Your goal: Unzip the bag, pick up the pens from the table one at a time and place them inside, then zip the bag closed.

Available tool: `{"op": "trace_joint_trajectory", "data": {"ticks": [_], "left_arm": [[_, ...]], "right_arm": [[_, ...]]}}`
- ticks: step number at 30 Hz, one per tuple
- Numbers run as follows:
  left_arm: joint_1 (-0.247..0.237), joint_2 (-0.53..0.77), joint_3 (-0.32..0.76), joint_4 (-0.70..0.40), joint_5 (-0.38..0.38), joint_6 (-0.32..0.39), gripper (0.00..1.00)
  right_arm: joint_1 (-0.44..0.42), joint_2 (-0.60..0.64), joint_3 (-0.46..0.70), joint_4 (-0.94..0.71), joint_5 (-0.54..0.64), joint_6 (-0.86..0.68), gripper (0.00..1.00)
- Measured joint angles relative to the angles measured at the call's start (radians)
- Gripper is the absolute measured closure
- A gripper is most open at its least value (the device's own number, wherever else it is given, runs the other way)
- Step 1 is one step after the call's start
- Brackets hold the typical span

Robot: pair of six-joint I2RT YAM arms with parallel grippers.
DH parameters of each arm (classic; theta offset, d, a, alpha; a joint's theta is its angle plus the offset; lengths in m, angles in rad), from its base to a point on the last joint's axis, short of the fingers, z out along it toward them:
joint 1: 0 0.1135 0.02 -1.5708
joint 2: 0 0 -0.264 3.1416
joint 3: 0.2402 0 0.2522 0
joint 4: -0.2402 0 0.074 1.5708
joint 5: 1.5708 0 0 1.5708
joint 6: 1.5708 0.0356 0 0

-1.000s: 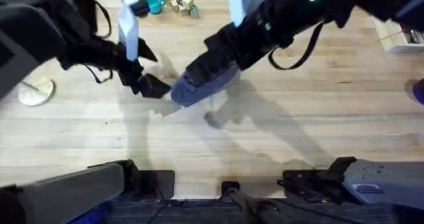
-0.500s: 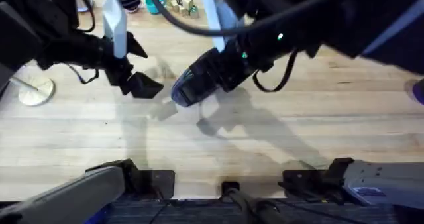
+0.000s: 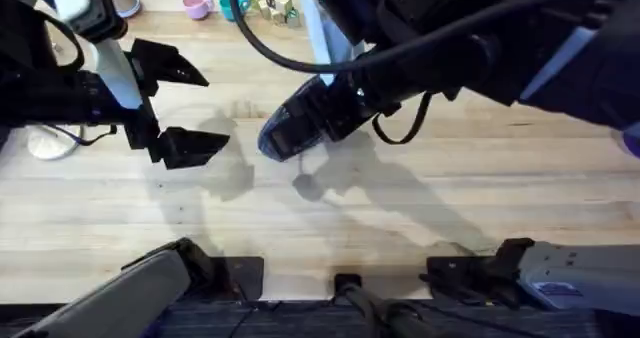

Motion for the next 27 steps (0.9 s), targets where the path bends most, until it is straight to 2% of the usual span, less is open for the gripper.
{"op": "trace_joint_trajectory", "data": {"ticks": [6, 9, 27], "left_arm": [[0.000, 0.000, 0.000, 0.000, 0.018, 0.033, 0.007], [0.000, 0.000, 0.000, 0.000, 0.019, 0.040, 0.006], [0.000, 0.000, 0.000, 0.000, 0.027, 0.044, 0.006]], "right_arm": [[0.020, 0.005, -0.002, 0.024, 0.000, 0.013, 0.004], [0.042, 0.056, -0.002, 0.058, 0.000, 0.024, 0.004], [0.046, 0.188, -0.003, 0.157, 0.000, 0.152, 0.009]]}}
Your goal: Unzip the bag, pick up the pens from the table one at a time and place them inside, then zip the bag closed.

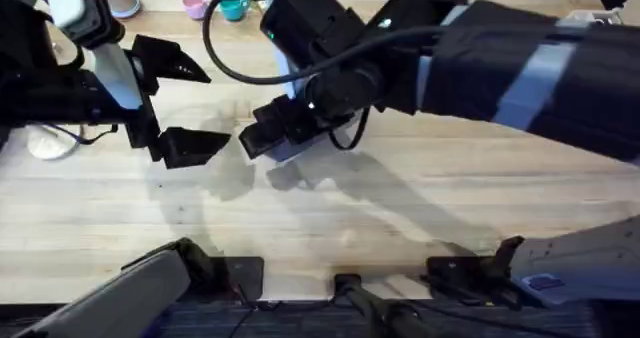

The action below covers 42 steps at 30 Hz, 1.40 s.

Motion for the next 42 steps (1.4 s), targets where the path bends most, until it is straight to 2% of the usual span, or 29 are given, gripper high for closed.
{"op": "trace_joint_trajectory", "data": {"ticks": [3, 9, 16, 22, 23, 26, 35, 39, 40, 42], "left_arm": [[0.000, 0.000, 0.000, 0.000, 0.001, 0.000, 0.006], [0.000, 0.000, 0.000, 0.000, 0.003, 0.001, 0.007], [0.000, 0.000, 0.000, 0.000, 0.003, 0.003, 0.006], [0.000, 0.000, 0.000, 0.000, 0.003, 0.003, 0.006], [0.000, 0.000, 0.000, 0.000, 0.003, 0.003, 0.006], [0.000, 0.000, 0.000, 0.000, 0.004, 0.003, 0.006], [0.000, 0.000, 0.000, 0.000, 0.004, 0.003, 0.006], [0.000, 0.000, 0.000, 0.000, 0.006, 0.004, 0.006], [0.000, 0.000, 0.000, 0.000, 0.006, 0.004, 0.006], [0.000, 0.000, 0.000, -0.002, 0.006, 0.004, 0.006]], "right_arm": [[0.000, 0.025, 0.000, 0.032, 0.000, 0.010, 0.076], [0.000, 0.064, -0.001, 0.077, 0.012, 0.027, 0.348], [0.001, 0.104, -0.001, 0.097, 0.120, 0.079, 0.458], [0.002, 0.120, -0.002, 0.154, 0.157, 0.097, 0.547], [0.002, 0.136, -0.002, 0.171, 0.170, 0.101, 0.708], [0.002, 0.150, -0.002, 0.176, 0.172, 0.106, 0.941], [0.003, 0.151, -0.002, 0.175, 0.172, 0.086, 0.967], [0.003, 0.128, -0.004, 0.168, 0.172, 0.006, 0.970], [0.003, 0.073, -0.005, 0.162, 0.171, -0.070, 0.970], [0.003, 0.045, -0.006, 0.159, 0.171, -0.090, 0.970]]}}
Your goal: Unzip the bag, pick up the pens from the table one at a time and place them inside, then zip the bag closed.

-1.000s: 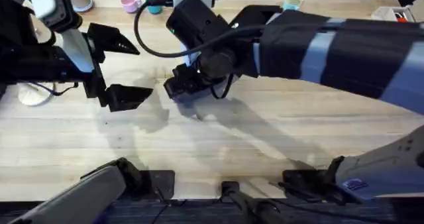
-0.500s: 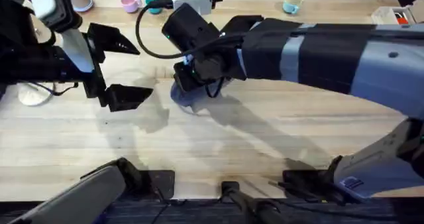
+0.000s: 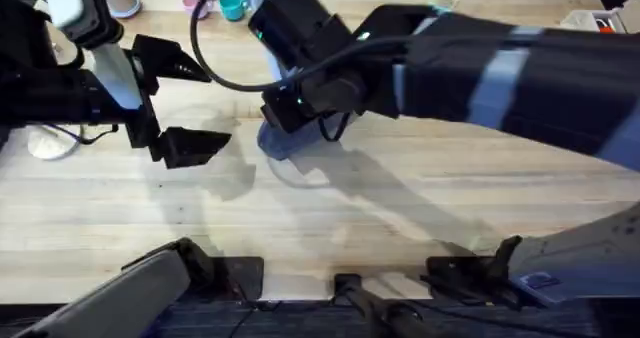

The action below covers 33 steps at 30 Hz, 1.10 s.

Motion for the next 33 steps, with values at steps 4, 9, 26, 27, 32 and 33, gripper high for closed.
{"op": "trace_joint_trajectory", "data": {"ticks": [4, 9, 26, 27, 32, 33], "left_arm": [[0.000, 0.000, 0.000, -0.006, 0.000, 0.000, 0.007], [0.000, 0.002, 0.000, -0.008, 0.008, 0.000, 0.007], [-0.165, 0.305, 0.000, 0.033, 0.128, 0.000, 0.006], [-0.173, 0.315, 0.000, 0.046, 0.129, 0.000, 0.006], [-0.196, 0.368, 0.000, 0.088, 0.131, 0.000, 0.005], [-0.200, 0.378, 0.000, 0.093, 0.131, 0.000, 0.005]], "right_arm": [[-0.005, -0.041, -0.001, -0.003, 0.000, -0.021, 0.971], [-0.013, -0.053, -0.001, -0.006, 0.000, -0.029, 0.971], [-0.013, -0.052, -0.003, 0.007, -0.004, -0.039, 0.971], [-0.013, -0.052, -0.003, 0.010, -0.003, -0.039, 0.971], [-0.013, -0.052, -0.003, 0.013, -0.003, -0.039, 0.970], [-0.013, -0.052, -0.003, 0.013, -0.003, -0.039, 0.971]]}}
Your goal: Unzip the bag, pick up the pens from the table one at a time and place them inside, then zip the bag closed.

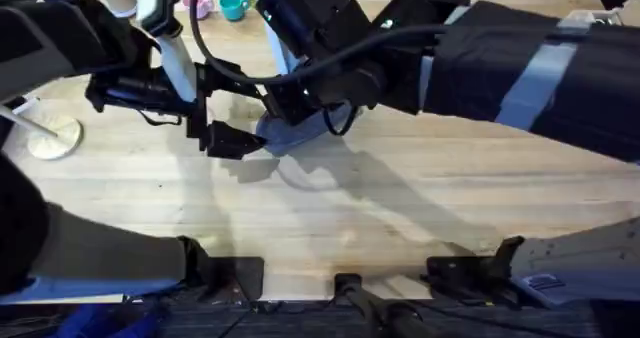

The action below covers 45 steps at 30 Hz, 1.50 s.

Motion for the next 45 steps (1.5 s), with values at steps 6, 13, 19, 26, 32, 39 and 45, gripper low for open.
{"op": "trace_joint_trajectory", "data": {"ticks": [6, 13, 19, 26, 32, 39, 45], "left_arm": [[-0.041, 0.050, 0.000, 0.051, 0.001, 0.000, 0.005], [-0.069, 0.062, 0.000, 0.098, 0.003, -0.001, 0.275], [-0.070, 0.062, 0.000, 0.103, 0.005, -0.001, 0.949], [-0.070, 0.062, 0.000, 0.104, 0.011, -0.001, 0.956], [-0.070, 0.062, 0.001, 0.105, 0.027, -0.001, 0.958], [-0.077, 0.062, 0.006, 0.114, 0.056, -0.001, 0.958], [-0.079, 0.062, 0.006, 0.112, 0.052, -0.001, 0.958]], "right_arm": [[0.000, 0.000, 0.000, 0.001, 0.000, 0.000, 0.970], [0.000, 0.000, 0.000, 0.002, 0.000, 0.000, 0.971], [-0.001, 0.000, 0.000, 0.006, 0.000, 0.000, 0.971], [-0.009, 0.000, 0.000, 0.006, -0.004, -0.001, 0.971], [-0.071, 0.000, 0.000, -0.002, -0.041, -0.051, 0.970], [-0.175, 0.000, 0.000, -0.021, -0.112, -0.113, 0.969], [-0.283, 0.000, 0.000, -0.054, -0.112, -0.138, 0.968]]}}
